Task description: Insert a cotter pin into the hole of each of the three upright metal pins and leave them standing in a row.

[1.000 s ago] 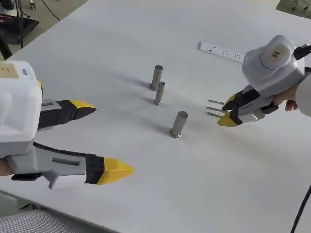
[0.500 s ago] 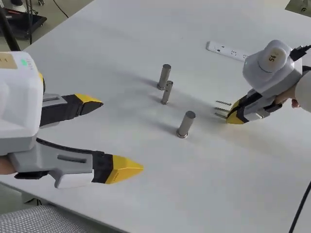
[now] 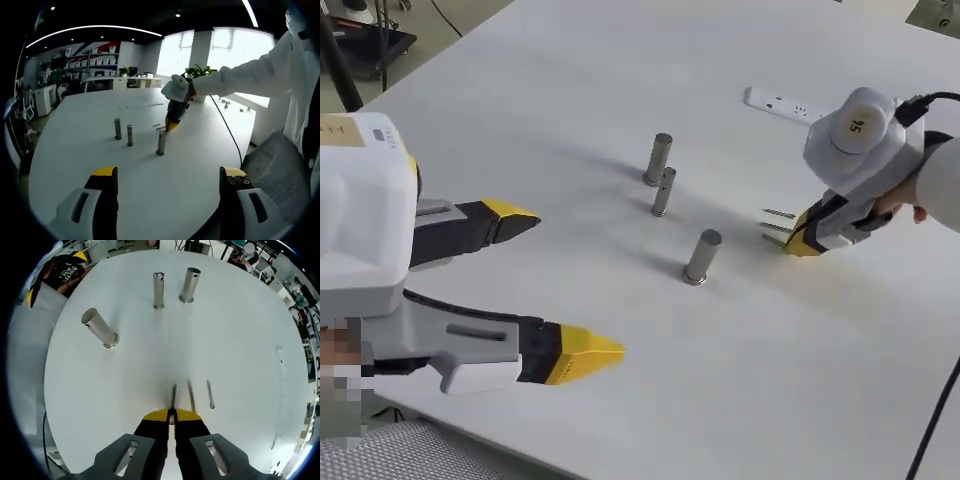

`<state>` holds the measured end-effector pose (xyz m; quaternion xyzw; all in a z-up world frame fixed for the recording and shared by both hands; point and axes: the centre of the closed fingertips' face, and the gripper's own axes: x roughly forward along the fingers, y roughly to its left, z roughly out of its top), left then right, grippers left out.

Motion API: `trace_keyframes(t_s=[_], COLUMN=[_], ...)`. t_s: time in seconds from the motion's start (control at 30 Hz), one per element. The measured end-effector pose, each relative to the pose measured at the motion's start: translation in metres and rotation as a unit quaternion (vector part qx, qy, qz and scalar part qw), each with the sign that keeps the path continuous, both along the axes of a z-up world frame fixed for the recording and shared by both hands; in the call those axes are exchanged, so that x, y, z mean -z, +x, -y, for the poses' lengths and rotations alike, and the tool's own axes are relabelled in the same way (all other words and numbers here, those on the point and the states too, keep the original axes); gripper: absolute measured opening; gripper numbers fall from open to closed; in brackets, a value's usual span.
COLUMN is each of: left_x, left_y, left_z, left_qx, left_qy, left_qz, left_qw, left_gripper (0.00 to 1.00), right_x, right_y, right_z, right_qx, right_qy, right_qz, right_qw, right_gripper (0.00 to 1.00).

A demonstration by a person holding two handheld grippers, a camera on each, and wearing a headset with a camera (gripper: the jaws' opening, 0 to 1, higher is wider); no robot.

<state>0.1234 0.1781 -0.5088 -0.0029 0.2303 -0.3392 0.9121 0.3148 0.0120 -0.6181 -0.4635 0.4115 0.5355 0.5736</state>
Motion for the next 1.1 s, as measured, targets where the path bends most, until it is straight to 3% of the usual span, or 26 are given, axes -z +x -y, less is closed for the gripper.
trace_keyframes(t_s=[0.1,0.33,0.53,0.7,0.8,0.87,1.0,1.07,1.1], left_x=[0.001,0.000,-0.004,-0.008,-0.002,0.001,0.005,0.007,0.008], left_y=[-0.002,0.001,0.009,0.015,0.018,0.022,0.025,0.026,0.027], left_z=[0.001,0.004,0.006,0.013,0.014,0.015,0.019,0.021,0.022], left_qx=[0.001,-0.005,-0.002,0.013,0.016,0.017,0.023,0.028,0.032], left_qy=[0.002,0.015,0.009,0.001,-0.002,0.000,0.003,0.007,0.008], left_qz=[-0.003,0.009,0.011,0.014,-0.006,-0.006,-0.014,-0.015,-0.016], left_qw=[1.0000,0.9998,0.9999,0.9998,0.9998,0.9998,0.9996,0.9995,0.9993], left_gripper=[0.83,0.88,0.87,0.85,0.81,0.79,0.74,0.72,0.71], right_x=[-0.001,-0.002,-0.006,-0.021,-0.032,-0.041,-0.065,-0.077,-0.080], right_y=[-0.002,-0.002,-0.001,-0.004,-0.009,-0.013,-0.023,-0.033,-0.029], right_z=[-0.001,-0.002,0.000,-0.001,-0.001,-0.001,-0.004,-0.008,-0.009], right_qx=[-0.045,-0.026,0.011,0.001,0.003,0.004,-0.022,-0.026,-0.023], right_qy=[-0.005,-0.001,0.014,0.035,0.053,0.069,0.095,0.115,0.126], right_qz=[0.012,0.010,0.017,0.061,0.079,0.095,0.155,0.173,0.180], right_qw=[0.9989,0.9996,0.9997,0.9975,0.9954,0.9931,0.9831,0.9778,0.9752], right_gripper=[0.00,0.00,0.00,0.00,0.00,0.00,0.00,0.00,0.00])
